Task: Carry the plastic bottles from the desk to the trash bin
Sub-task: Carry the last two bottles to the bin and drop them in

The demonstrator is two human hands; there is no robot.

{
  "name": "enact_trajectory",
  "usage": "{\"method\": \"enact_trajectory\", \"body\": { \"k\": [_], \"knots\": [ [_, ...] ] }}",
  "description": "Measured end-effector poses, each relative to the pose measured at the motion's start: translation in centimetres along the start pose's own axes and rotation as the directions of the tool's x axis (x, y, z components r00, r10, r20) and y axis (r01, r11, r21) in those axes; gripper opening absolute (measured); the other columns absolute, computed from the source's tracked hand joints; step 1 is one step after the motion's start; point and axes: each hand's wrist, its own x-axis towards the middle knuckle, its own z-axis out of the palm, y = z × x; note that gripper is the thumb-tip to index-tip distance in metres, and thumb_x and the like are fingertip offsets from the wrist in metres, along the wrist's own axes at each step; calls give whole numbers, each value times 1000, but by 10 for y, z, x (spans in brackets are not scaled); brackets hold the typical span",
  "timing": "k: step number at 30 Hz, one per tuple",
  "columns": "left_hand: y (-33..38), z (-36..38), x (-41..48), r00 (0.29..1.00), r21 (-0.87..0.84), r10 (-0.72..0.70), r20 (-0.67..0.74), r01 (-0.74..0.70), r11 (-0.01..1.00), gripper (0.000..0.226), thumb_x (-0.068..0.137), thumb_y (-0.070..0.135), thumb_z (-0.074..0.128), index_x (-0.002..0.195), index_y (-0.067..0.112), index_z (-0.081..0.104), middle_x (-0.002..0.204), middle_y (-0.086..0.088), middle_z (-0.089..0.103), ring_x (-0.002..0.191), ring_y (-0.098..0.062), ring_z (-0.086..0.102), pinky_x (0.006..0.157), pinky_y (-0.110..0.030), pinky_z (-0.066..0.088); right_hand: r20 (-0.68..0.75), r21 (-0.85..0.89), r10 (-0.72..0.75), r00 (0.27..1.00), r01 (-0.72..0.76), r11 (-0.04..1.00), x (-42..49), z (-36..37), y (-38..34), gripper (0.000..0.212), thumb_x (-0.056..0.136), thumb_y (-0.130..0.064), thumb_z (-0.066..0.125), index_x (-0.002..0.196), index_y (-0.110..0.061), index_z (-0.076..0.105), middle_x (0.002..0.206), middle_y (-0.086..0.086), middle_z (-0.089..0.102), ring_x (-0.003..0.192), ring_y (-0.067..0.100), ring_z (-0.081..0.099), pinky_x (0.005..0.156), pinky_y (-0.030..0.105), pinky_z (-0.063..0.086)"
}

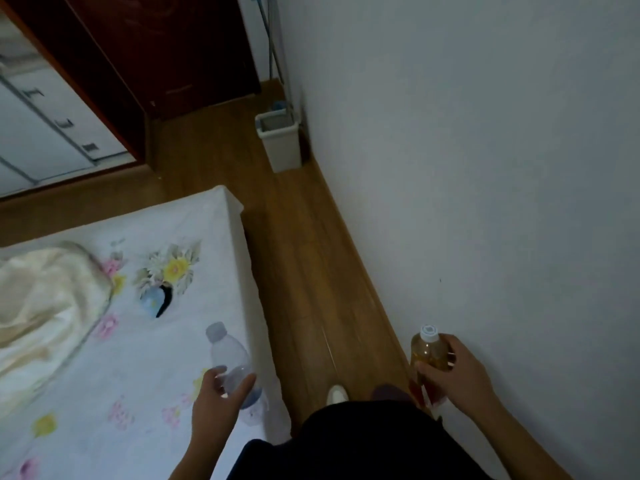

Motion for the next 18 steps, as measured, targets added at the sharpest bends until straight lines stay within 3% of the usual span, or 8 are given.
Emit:
{"method": "enact_trajectory", "body": {
  "k": [4,7,10,14,18],
  "knots": [
    [73,6,58,994,4,111,9,-111,994,71,75,50,80,131,16,52,120,-9,66,104,-28,65,87,-38,52,-35,12,27,999,-27,1000,55,-4,-36,55,64,-27,90,107,-37,57,101,-10,70,95,18,68,87,40,55],
    [123,9,102,986,-3,163,32,-163,987,70,76,44,81,133,15,51,121,-5,63,109,-27,63,89,-37,51,-2,-9,35,999,-35,999,104,-3,-68,55,65,-25,90,109,-33,57,101,-7,70,94,19,68,87,40,54],
    [159,10,142,987,-41,162,20,-161,986,77,71,48,79,133,15,51,119,-1,60,107,-24,61,88,-35,50,50,-31,13,999,-11,999,163,3,-104,54,62,-31,90,104,-40,58,100,-11,71,93,17,69,86,42,56],
    [183,0,190,996,-90,48,-70,-55,994,73,71,47,82,129,15,53,117,-5,64,106,-25,62,86,-36,49,150,-35,-55,987,61,998,244,22,-181,49,64,-26,89,97,-43,57,98,-14,70,94,16,69,79,35,54],
    [198,-18,224,974,-181,-118,-191,83,980,93,55,70,71,127,14,55,114,-3,64,107,-28,64,91,-42,51,311,-71,-158,937,188,980,315,52,-273,63,64,-36,88,120,-31,59,110,-8,70,102,16,67,87,36,53]
  ]
}}
